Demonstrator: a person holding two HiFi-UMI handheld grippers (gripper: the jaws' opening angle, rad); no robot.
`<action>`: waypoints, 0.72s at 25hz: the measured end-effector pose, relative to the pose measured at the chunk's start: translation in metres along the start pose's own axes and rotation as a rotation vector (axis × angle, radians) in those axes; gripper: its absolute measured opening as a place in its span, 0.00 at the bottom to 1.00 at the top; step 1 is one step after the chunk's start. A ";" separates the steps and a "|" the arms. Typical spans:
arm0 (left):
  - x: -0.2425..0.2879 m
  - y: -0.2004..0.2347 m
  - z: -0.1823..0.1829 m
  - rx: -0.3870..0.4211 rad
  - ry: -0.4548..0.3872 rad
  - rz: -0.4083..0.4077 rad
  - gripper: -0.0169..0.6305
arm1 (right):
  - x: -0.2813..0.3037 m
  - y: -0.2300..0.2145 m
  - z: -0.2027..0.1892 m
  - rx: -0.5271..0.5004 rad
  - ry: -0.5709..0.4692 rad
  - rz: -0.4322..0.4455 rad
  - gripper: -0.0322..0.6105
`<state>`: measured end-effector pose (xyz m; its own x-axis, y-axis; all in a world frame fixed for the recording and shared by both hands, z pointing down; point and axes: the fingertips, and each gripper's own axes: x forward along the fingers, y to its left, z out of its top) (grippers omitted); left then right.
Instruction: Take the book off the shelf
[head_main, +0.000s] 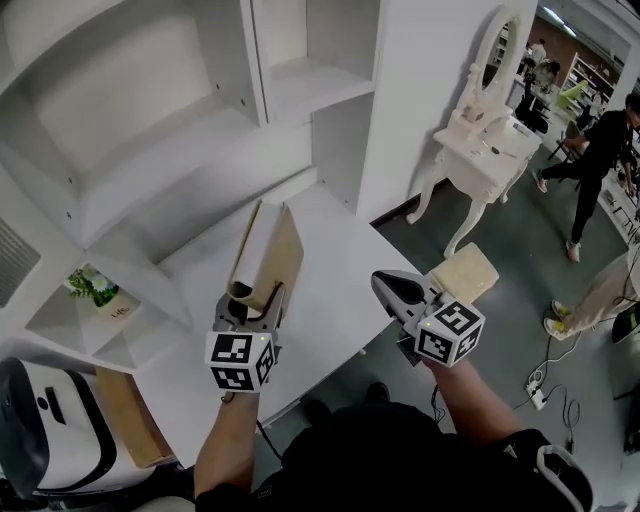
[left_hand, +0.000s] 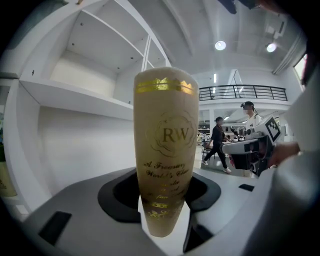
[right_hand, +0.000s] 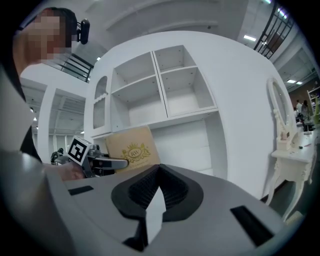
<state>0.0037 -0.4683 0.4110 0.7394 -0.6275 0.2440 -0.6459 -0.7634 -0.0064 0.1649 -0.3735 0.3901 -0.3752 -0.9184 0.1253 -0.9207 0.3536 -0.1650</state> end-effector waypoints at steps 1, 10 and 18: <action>0.002 0.002 0.002 -0.001 -0.002 0.007 0.36 | 0.002 0.002 0.005 -0.002 -0.020 0.027 0.07; 0.024 -0.002 0.032 -0.011 -0.040 0.069 0.36 | -0.004 -0.026 0.049 -0.052 -0.111 0.109 0.07; 0.035 -0.014 0.046 -0.021 -0.049 0.096 0.36 | -0.004 -0.043 0.052 -0.089 -0.114 0.150 0.07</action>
<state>0.0470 -0.4863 0.3753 0.6817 -0.7051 0.1953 -0.7179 -0.6961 -0.0074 0.2118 -0.3944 0.3460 -0.4987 -0.8668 -0.0061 -0.8633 0.4973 -0.0861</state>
